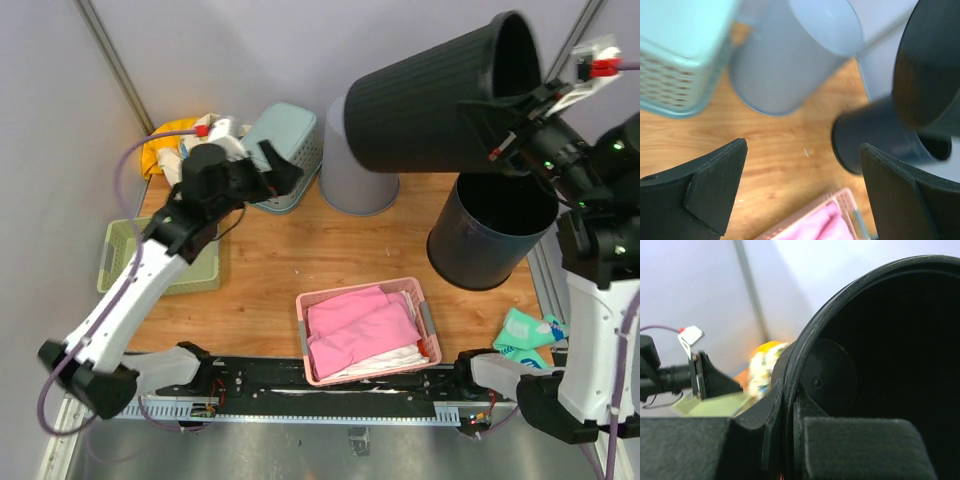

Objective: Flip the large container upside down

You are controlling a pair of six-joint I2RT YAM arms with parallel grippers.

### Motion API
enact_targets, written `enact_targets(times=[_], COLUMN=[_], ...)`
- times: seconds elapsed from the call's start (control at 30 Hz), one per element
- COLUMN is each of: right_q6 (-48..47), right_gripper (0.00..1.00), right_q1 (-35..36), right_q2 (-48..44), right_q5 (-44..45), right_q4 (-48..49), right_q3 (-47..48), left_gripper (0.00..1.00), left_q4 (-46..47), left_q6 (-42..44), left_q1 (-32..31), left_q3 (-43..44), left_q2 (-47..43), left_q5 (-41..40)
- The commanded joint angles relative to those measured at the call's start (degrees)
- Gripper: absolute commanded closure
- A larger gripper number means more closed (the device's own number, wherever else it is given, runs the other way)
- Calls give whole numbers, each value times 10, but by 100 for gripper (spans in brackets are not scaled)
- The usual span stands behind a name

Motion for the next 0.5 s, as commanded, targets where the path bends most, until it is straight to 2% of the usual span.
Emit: enact_targets(times=[0.0,0.07,0.2,0.27,0.47], right_q6=[123,123,78,68,117], right_gripper=[99,99,99,99,99], right_q1=[23,51,135,172,238], right_q2=[7,7,17,29,44], right_q5=[-113,-107,-64,-28,26], right_q4=[146,152,140,137,234], right_q3=[-98,-131,-184,-210,-320], left_gripper=[1,1,1,1,1], left_q4=[-101,-125,-122,-103,-40], left_q6=[-26,-28,-42,-55,-78], left_q1=[96,149,253,271,273], left_q3=[-21,-31,-64,-83,-144], left_q2=[-97,-119,-126,-126,-125], left_q5=[-84,-68,58,100,189])
